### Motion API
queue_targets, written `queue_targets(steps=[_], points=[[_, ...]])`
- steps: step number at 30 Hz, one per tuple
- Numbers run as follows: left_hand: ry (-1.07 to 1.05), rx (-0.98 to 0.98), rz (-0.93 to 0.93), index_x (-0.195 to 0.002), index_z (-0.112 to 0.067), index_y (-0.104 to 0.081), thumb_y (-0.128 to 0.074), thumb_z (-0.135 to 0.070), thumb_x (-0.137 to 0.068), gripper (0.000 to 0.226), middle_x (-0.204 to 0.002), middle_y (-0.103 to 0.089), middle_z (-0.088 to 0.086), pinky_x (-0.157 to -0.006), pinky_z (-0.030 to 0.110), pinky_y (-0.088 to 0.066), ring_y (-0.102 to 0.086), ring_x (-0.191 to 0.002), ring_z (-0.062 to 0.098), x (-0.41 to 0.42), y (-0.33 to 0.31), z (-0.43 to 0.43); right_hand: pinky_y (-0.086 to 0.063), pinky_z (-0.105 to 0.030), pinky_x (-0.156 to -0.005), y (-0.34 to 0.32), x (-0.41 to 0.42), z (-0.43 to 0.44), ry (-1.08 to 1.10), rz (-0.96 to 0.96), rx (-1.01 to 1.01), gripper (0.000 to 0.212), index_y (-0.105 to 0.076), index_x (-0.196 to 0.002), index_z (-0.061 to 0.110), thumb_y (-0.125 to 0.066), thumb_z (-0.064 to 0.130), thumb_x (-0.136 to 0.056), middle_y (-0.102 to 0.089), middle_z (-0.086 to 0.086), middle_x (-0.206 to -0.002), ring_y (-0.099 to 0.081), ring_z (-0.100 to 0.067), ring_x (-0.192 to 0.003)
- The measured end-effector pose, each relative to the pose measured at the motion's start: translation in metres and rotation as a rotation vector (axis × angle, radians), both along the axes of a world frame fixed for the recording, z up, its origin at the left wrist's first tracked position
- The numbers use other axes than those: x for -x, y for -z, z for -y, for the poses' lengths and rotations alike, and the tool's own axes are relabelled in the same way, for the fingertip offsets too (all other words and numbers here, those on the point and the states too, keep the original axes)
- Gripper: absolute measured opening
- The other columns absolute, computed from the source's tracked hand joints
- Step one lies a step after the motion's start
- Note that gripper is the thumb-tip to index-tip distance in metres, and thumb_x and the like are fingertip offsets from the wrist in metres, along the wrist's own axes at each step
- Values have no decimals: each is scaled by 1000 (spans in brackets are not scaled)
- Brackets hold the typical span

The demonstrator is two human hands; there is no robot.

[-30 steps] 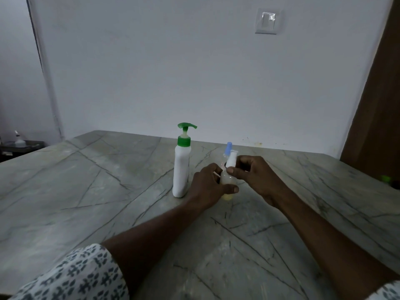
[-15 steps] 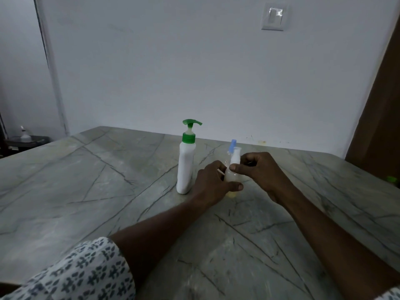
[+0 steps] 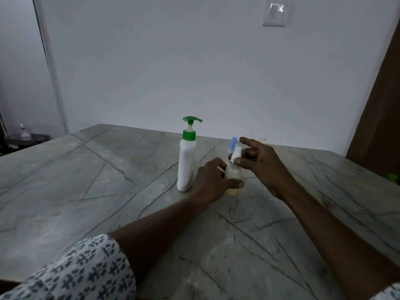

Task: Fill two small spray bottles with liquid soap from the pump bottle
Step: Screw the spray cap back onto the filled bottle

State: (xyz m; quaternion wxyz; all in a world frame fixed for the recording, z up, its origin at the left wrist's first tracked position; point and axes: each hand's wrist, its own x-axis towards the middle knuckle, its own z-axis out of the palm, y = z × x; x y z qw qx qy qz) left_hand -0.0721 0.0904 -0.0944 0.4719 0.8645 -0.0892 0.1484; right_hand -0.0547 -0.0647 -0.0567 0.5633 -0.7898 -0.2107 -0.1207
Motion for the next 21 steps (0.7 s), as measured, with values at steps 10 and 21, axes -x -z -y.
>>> queue_targets(steps=[10, 21], points=[[-15, -29, 18, -102, -24, -54, -85, -42, -69, 49, -86, -57, -13, -57, 16, -38, -55, -73, 1, 1, 0, 0, -56, -48, -86, 5, 4, -8, 90, 27, 96, 42, -69, -107, 16, -81, 35, -71, -73, -8, -99, -69, -25, -93], [-11, -7, 13, -105, -19, -58, -86, -42, -68, 52, -93, -64, -5, -59, 18, -40, -59, -77, 6, 1, 0, 0, -56, -32, -91, -2, -3, 10, -159, -6, -1, 55, -51, -137, 13, -64, -4, -86, -72, -6, -108, -69, -16, -103]])
